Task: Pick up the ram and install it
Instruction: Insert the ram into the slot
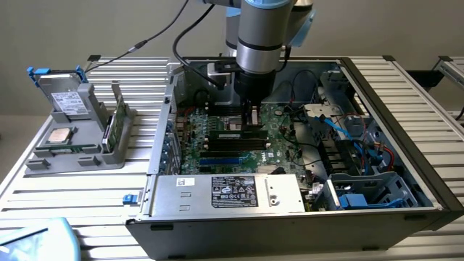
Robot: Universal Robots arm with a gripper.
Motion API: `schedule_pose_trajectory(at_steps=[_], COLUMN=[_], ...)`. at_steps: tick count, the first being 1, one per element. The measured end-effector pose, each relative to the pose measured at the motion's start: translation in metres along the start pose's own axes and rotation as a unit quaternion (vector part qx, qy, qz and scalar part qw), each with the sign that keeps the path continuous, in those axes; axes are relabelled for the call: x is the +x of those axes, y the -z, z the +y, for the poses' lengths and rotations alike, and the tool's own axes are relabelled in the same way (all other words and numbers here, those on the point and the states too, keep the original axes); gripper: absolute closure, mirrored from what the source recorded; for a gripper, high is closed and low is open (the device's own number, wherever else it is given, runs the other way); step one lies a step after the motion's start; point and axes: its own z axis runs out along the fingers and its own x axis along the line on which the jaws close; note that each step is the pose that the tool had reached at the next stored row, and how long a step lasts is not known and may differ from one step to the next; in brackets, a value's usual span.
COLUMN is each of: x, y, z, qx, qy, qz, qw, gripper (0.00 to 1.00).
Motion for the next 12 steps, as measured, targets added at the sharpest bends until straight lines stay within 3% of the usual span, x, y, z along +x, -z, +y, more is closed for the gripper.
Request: schedule_pose_trajectory(at_steps=[3, 12], x=[-0.0001, -0.0022], y=[-0.0008, -0.0046], z=[-0.0001, 0.0029], qx=[-0.0003, 0.0008], qy=[0.0, 0.0], qz=[0.0087, 0.0099], qw=[1.0, 1.0], gripper=[0.86, 0.86])
